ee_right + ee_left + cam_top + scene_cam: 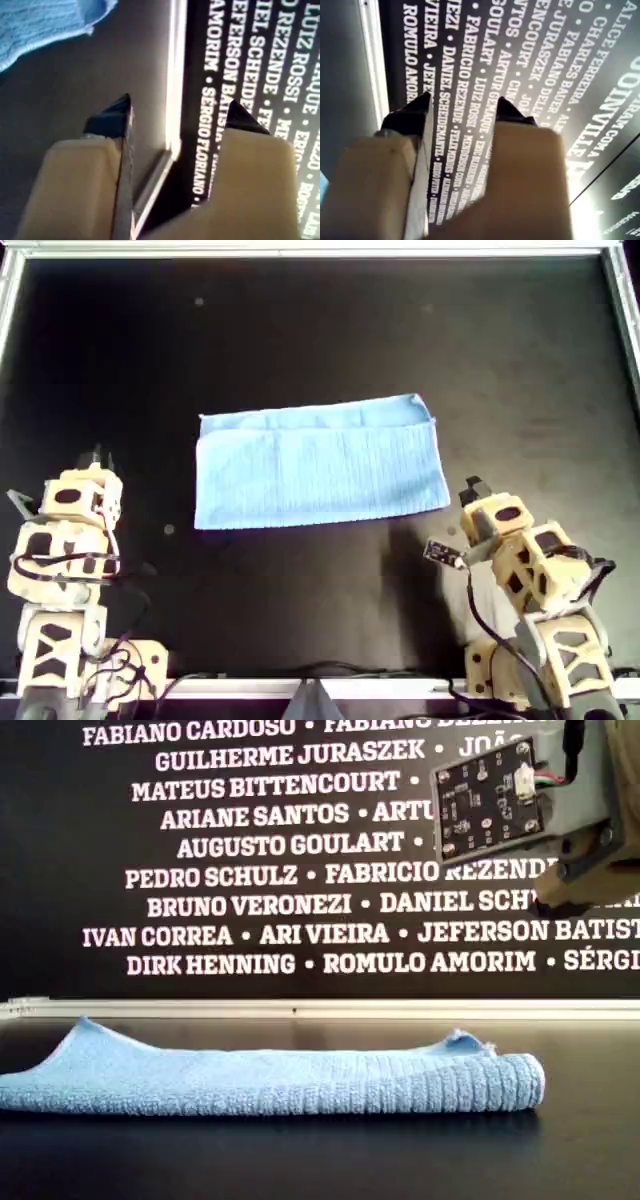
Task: Fold a cloth
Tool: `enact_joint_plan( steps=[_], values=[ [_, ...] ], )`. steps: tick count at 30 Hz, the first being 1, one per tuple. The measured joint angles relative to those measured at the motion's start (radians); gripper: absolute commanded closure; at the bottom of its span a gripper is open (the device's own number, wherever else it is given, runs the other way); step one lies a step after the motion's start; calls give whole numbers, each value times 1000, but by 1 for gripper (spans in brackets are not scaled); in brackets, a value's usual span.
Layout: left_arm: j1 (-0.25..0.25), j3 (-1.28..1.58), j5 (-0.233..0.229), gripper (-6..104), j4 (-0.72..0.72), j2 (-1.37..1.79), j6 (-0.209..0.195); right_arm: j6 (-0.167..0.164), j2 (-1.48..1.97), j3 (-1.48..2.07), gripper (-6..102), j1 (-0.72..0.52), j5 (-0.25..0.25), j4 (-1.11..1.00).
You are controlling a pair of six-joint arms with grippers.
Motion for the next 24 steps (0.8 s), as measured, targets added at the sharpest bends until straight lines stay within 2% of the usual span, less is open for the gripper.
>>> enact_joint_plan(
  steps=[9,18,20,24],
  values=[
    [0,23,0,52,0,0,3,9,0,0,0,-5,2,-95],
    [0,28,0,52,0,0,3,-6,0,0,0,-3,-2,-107],
    [0,28,0,52,0,0,2,-26,-12,14,0,0,-2,-107],
    [0,28,0,52,0,0,0,-118,-152,15,0,8,2,-110]
  ],
)
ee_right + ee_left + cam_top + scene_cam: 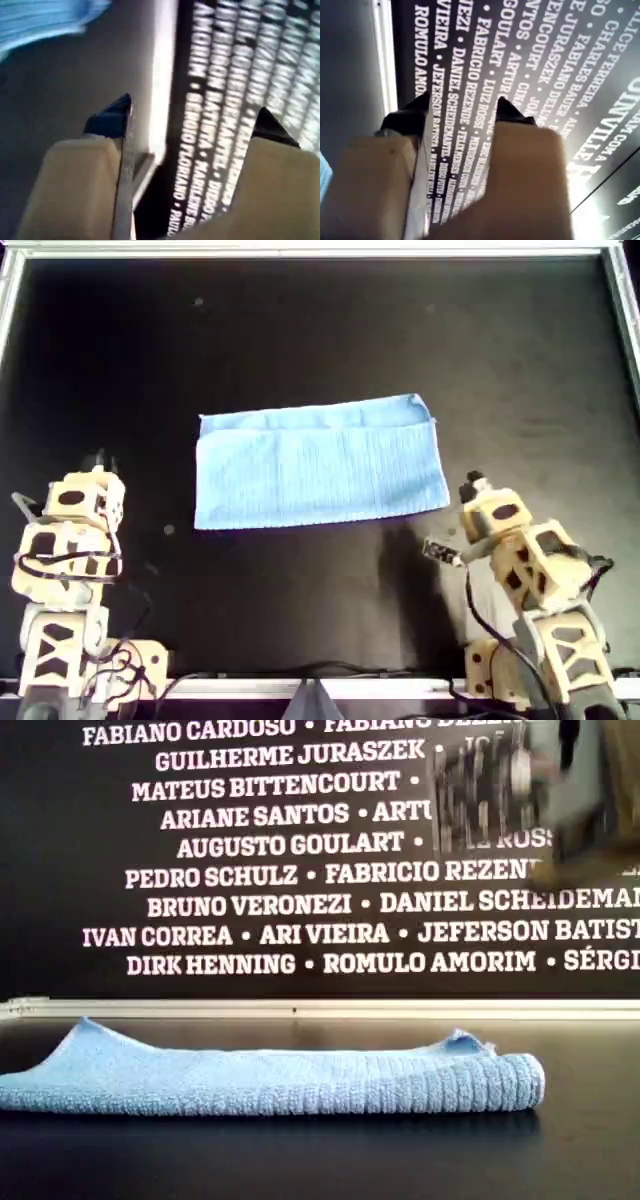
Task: Fold a cloth
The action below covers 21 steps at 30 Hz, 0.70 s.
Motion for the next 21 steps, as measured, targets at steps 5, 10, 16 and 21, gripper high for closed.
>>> enact_joint_plan(
  steps=[5,10,16,21],
  values=[
    [0,0,0,52,0,0,0,-61,-331,-78,-1,0,0,-15],
    [0,0,0,52,0,0,0,-61,-666,-288,0,0,-5,-17],
    [0,0,0,52,0,0,0,-43,-1043,-497,0,-2,-5,-17],
    [0,0,0,52,0,0,0,43,-1235,-630,0,-2,-5,-17]
  ],
)
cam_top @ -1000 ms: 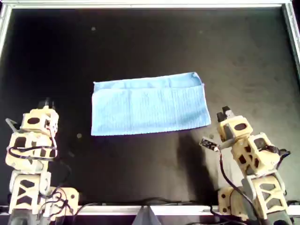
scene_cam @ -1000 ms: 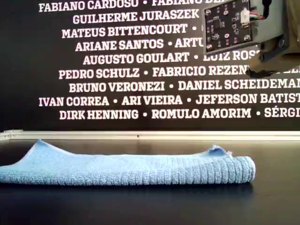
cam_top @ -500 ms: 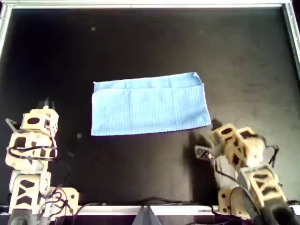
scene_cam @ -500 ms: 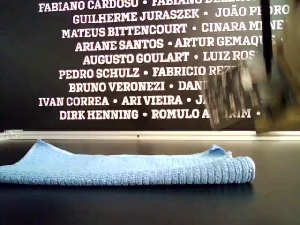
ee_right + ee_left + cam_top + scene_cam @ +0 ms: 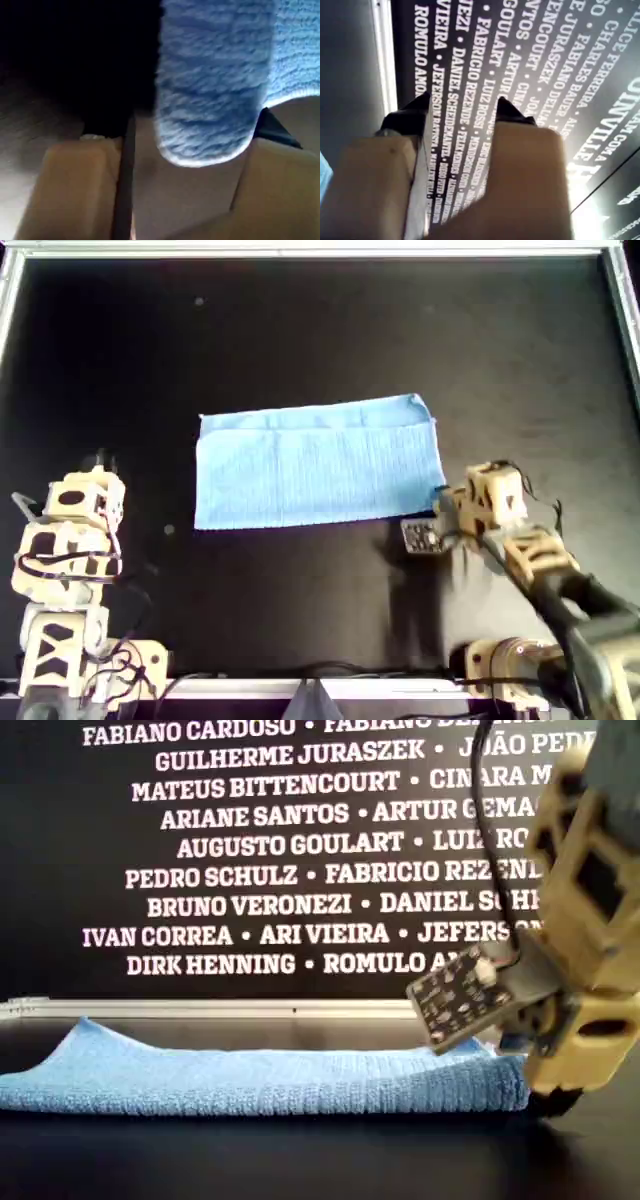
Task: Fold a cloth
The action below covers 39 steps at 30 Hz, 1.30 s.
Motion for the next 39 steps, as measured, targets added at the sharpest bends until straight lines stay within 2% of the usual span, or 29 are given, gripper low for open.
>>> enact_joint_plan(
  steps=[3,7,10,13,21,25,39],
  values=[
    [0,0,0,52,0,0,0,21,-37,-52,0,0,0,0],
    [0,0,0,52,0,0,0,25,-77,-91,1,0,0,0],
    [0,0,0,52,0,0,3,25,-103,-112,9,0,0,0],
    [0,0,0,52,0,0,3,25,-103,-117,25,0,0,0],
    [0,0,0,52,0,0,8,29,-103,-117,78,0,0,0],
    [0,0,0,52,0,0,8,29,-103,-117,98,0,0,0],
    [0,21,0,52,0,0,9,29,-104,-123,96,3,5,0]
  ],
)
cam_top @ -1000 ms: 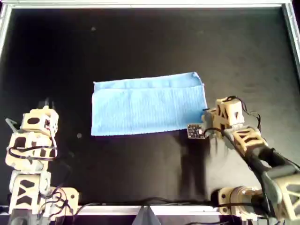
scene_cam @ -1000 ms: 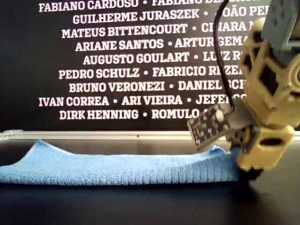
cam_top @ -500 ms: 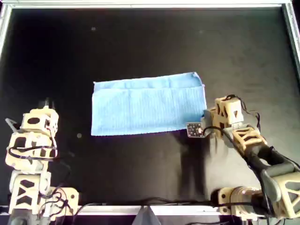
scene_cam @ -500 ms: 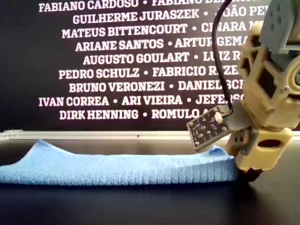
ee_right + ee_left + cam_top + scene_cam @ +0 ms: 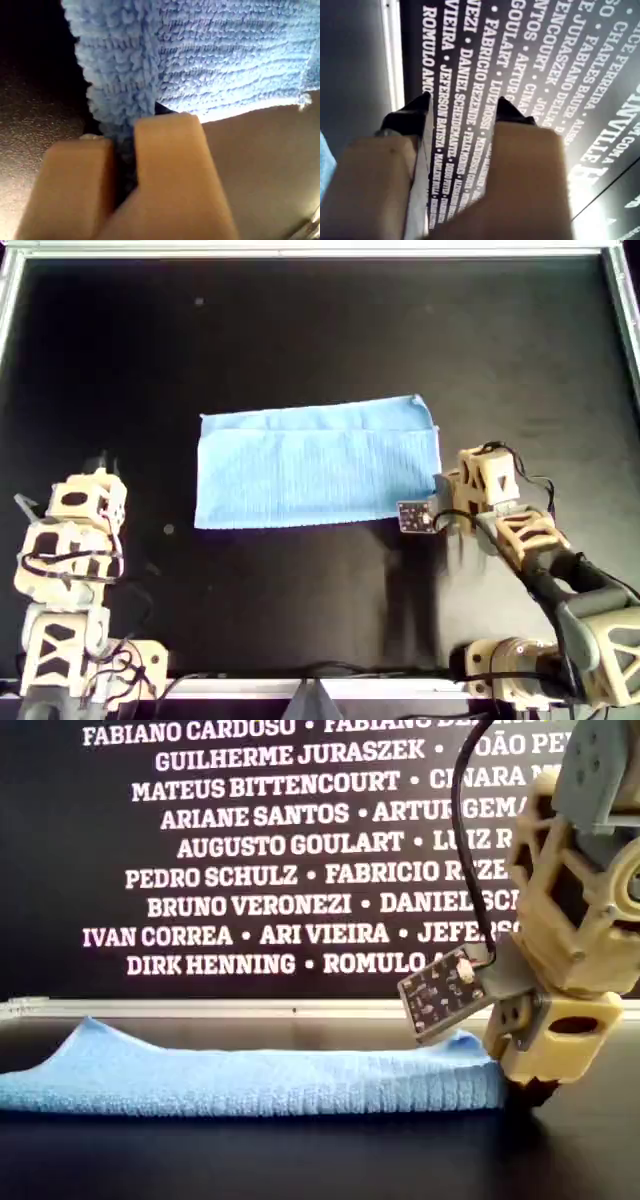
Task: Fold a cloth
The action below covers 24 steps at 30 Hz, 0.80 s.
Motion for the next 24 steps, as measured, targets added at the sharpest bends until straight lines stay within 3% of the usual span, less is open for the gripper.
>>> enact_joint_plan(
  steps=[9,24],
  values=[
    [0,0,0,52,0,0,-3,0,11,-124,96,40,0,0],
    [0,0,0,52,0,0,-2,-3,-107,-505,96,382,-2,0]
  ],
)
